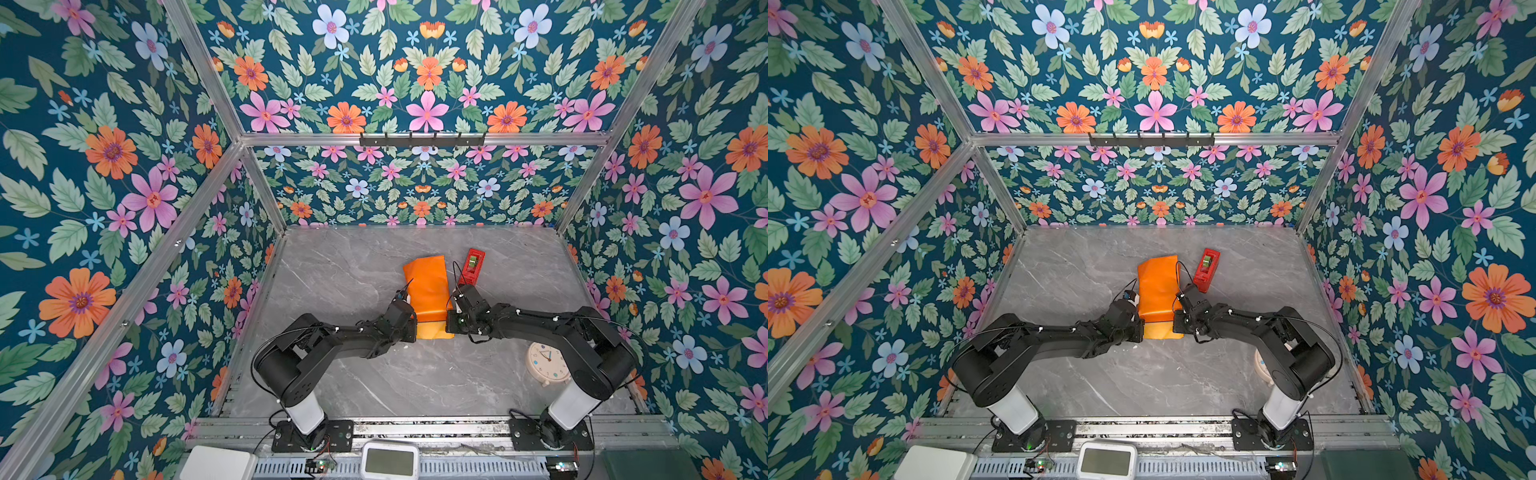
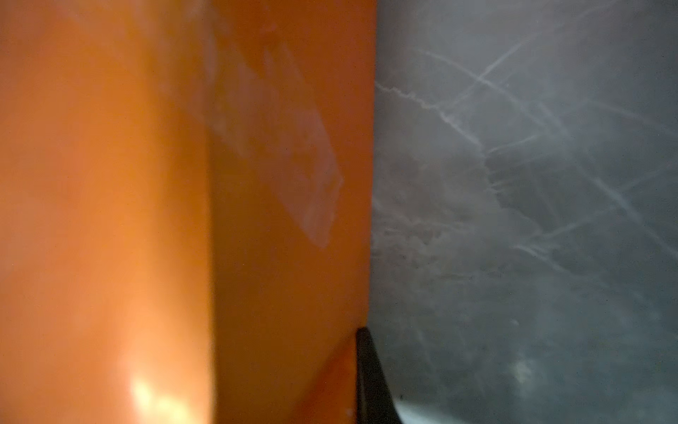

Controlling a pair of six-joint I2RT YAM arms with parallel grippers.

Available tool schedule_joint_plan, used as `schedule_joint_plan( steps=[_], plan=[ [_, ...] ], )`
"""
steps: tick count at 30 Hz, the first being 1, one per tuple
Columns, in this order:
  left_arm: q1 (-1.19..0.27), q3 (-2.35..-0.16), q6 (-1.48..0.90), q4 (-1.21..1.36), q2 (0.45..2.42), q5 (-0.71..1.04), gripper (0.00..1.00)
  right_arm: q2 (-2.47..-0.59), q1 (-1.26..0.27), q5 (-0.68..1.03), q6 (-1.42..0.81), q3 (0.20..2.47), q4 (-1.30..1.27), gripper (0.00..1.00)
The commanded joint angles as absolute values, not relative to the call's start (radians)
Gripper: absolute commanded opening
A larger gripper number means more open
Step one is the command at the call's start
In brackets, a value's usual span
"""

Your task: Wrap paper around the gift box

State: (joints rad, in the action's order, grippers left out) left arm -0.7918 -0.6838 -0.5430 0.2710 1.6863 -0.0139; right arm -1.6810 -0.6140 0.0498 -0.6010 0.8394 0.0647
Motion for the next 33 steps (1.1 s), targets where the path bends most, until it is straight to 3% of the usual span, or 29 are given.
schedule_joint_plan(
  steps=[1, 7, 14, 22, 24, 33],
  plan=[
    [-0.792, -0.68, -0.545, 0.202, 1.69, 0.0, 0.0, -1.677, -0.615, 0.031, -0.6, 0.845, 0.079, 0.0],
    [-0.794, -0.669, -0.55, 0.213, 1.694, 0.01, 0.0, -1.675, -0.615, 0.034, -0.592, 0.847, 0.089, 0.0],
    [-0.796, -0.653, -0.561, 0.207, 1.671, 0.018, 0.27, -1.667, -0.614, 0.049, -0.594, 0.818, 0.109, 0.18],
    [-0.809, -0.622, -0.596, 0.2, 1.633, 0.028, 0.37, -1.591, -0.615, 0.082, -0.625, 0.749, 0.091, 0.24],
    [-0.814, -0.613, -0.602, 0.198, 1.626, 0.027, 0.35, -1.582, -0.615, 0.087, -0.633, 0.736, 0.086, 0.22],
    [-0.822, -0.629, -0.603, 0.201, 1.658, 0.028, 0.07, -1.599, -0.615, 0.074, -0.628, 0.749, 0.082, 0.0]
  ],
)
